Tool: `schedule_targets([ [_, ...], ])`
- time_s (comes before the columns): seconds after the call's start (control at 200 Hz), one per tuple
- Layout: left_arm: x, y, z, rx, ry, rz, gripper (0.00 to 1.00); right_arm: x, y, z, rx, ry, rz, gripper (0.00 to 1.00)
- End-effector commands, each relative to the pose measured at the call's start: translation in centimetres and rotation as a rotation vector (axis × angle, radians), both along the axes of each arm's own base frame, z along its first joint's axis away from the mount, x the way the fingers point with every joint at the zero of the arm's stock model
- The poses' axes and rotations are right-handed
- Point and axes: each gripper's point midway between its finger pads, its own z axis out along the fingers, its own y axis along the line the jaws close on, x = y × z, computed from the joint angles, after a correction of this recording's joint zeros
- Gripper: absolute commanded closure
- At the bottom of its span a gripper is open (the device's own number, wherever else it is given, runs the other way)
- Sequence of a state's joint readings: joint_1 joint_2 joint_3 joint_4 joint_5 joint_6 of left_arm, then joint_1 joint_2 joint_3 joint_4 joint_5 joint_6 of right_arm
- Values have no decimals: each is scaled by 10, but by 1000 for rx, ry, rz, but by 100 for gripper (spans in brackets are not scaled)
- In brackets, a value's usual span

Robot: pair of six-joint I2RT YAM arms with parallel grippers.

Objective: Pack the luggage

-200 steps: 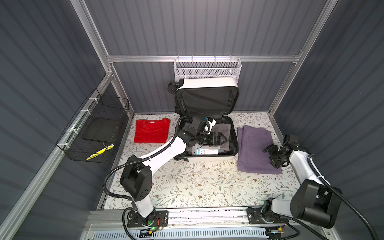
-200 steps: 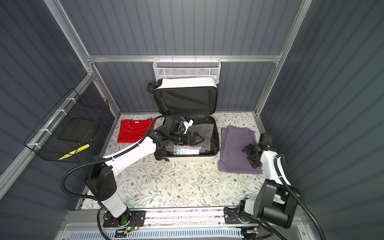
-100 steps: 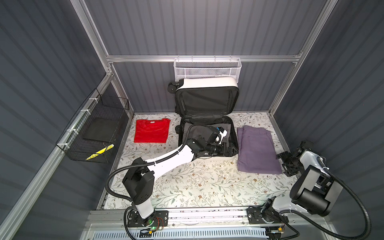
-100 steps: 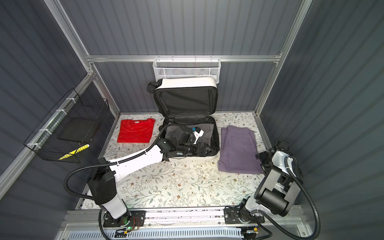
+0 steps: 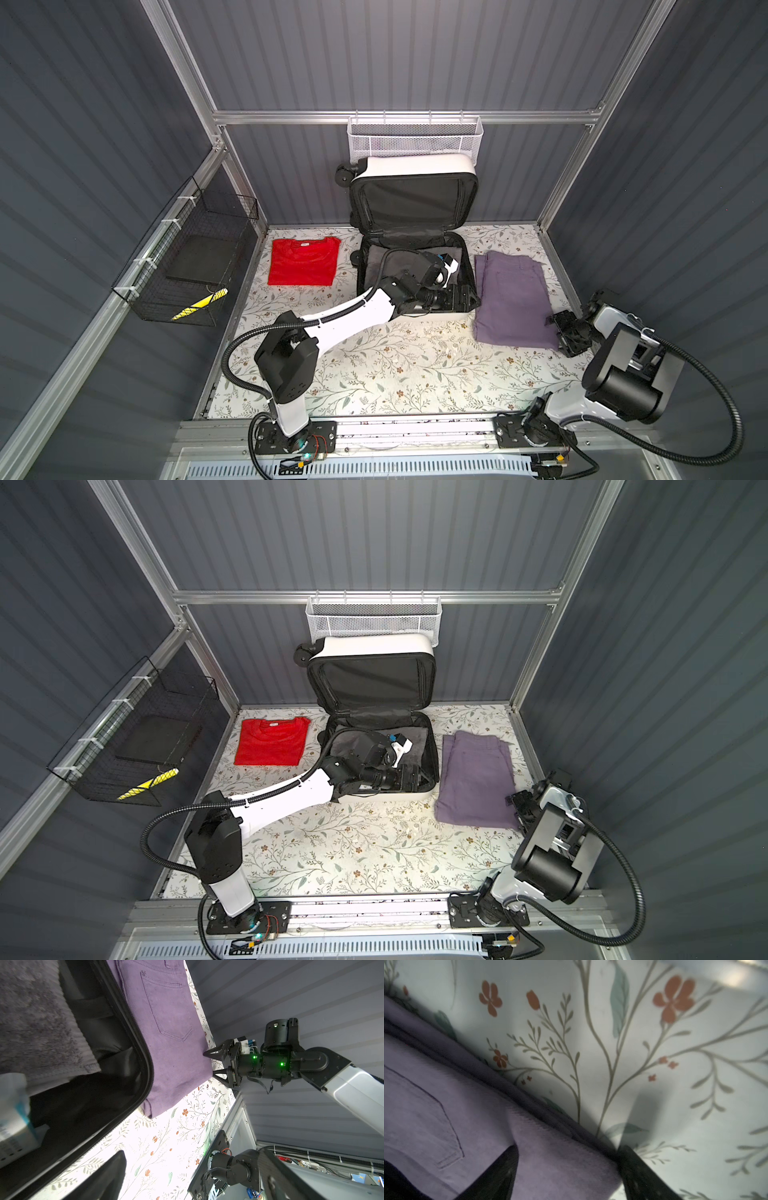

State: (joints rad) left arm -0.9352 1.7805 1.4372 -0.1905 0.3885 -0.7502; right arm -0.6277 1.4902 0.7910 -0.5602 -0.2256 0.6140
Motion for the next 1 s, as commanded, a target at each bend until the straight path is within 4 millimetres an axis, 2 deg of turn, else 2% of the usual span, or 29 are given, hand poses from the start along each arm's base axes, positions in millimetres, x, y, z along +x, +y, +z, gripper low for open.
schedule_targets([
  [0.0, -2, -11, 2, -8, 3, -1, 0, -7, 17, -1, 57, -41, -20, 25],
  [0.195, -12, -18, -7, 3, 25, -5, 0, -20, 34, 2, 78, -84, -39, 26],
  [0.32, -22, -28, -14, -5, 62, 4, 0, -25, 38, 13, 64, -108, -43, 20],
  [0.415, -34, -39, -22, -6, 101, 14, 0, -22, 36, 30, 47, -131, -40, 18],
  [0.58, -41, -59, -36, -39, 184, 120, 0, -18, 25, 63, -24, -175, -58, 17],
  [0.595, -41, -61, -37, -44, 193, 130, 0, -17, 24, 71, -40, -204, -59, 17],
  [0.69, -45, -74, -48, -64, 258, 195, 1, -5, 30, 84, 2, -268, -57, 17],
  [0.79, -49, -89, -57, -81, 309, 253, 4, 10, 37, 88, 74, -343, -48, 17],
  [0.81, -50, -92, -58, -82, 316, 266, 5, 13, 39, 82, 104, -332, -51, 17],
  [0.995, -54, -110, -79, -108, 410, 391, 11, 33, 44, 70, 214, -344, -30, 18],
])
